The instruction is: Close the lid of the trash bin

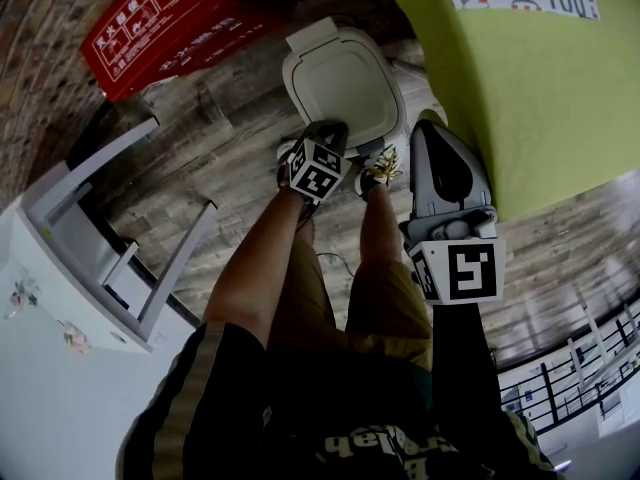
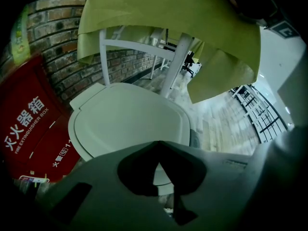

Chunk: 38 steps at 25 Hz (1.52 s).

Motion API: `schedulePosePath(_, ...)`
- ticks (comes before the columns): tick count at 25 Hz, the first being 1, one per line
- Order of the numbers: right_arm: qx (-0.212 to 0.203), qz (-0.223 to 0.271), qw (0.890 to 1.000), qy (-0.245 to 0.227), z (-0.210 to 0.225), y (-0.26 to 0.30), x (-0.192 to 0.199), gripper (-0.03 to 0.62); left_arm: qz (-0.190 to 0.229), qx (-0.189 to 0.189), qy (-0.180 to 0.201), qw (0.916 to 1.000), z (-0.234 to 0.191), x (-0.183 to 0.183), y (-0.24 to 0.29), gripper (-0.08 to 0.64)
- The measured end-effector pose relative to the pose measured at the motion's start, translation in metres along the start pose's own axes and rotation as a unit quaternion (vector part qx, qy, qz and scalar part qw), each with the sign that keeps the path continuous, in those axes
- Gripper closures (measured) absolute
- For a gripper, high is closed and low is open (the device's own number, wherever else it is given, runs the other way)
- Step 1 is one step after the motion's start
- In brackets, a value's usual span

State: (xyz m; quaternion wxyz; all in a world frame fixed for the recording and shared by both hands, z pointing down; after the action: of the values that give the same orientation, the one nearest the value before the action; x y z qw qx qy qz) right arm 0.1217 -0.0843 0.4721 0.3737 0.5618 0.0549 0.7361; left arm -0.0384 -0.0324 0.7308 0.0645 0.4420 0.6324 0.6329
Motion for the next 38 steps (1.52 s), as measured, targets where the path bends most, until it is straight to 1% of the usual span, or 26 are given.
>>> schedulePosePath(11,-0.001,0.002,1.000,-0.001,0.000,0.004,-0.002,0.578,0.000,0.009,0.005,0.9999,-0.001,0.000,0.000,0.551)
schedulePosePath(16,-0.001,0.002,1.000,0.003,0.001,0.004,-0.002,0.578,-0.006,0.010,-0.007,0.9999,-0.002,-0.002,0.000,0.552)
schedulePosePath(18,0.000,0.001,1.000,0.003,0.000,0.004,-0.003,0.578,-0.008,0.014,0.000,0.9999,-0.001,-0.004,-0.001,0.552)
schedulePosePath(23,-0.003,0.001,1.000,-0.004,-0.003,0.003,-0.007,0.578,-0.006,0.026,0.031,0.9992,0.001,-0.010,-0.006,0.552)
schedulePosePath(30,-0.001,0.016,1.000,-0.012,-0.009,-0.004,-0.025,0.578,0.006,0.010,0.048,0.9988,-0.006,-0.025,-0.026,0.552)
schedulePosePath(35,-0.003,0.027,1.000,-0.013,-0.013,-0.012,-0.040,0.578,0.022,-0.008,0.037,0.9990,-0.008,-0.037,-0.048,0.551)
schedulePosePath(38,-0.001,0.036,0.999,-0.011,-0.016,-0.017,-0.050,0.578,0.042,-0.024,0.035,0.9982,-0.010,-0.052,-0.070,0.552)
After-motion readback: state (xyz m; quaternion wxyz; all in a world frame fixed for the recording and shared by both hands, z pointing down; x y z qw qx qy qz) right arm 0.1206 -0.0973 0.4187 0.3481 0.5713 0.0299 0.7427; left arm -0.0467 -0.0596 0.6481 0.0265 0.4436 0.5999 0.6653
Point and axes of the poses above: the fingertips, and each gripper's own axes: y forward along the fingers, z to its right, x out of its underside, the point moved 9 cm from there along -y, backward along the fingers, and after that the axes turned 10 degrees about y, right-handed, at the moved point
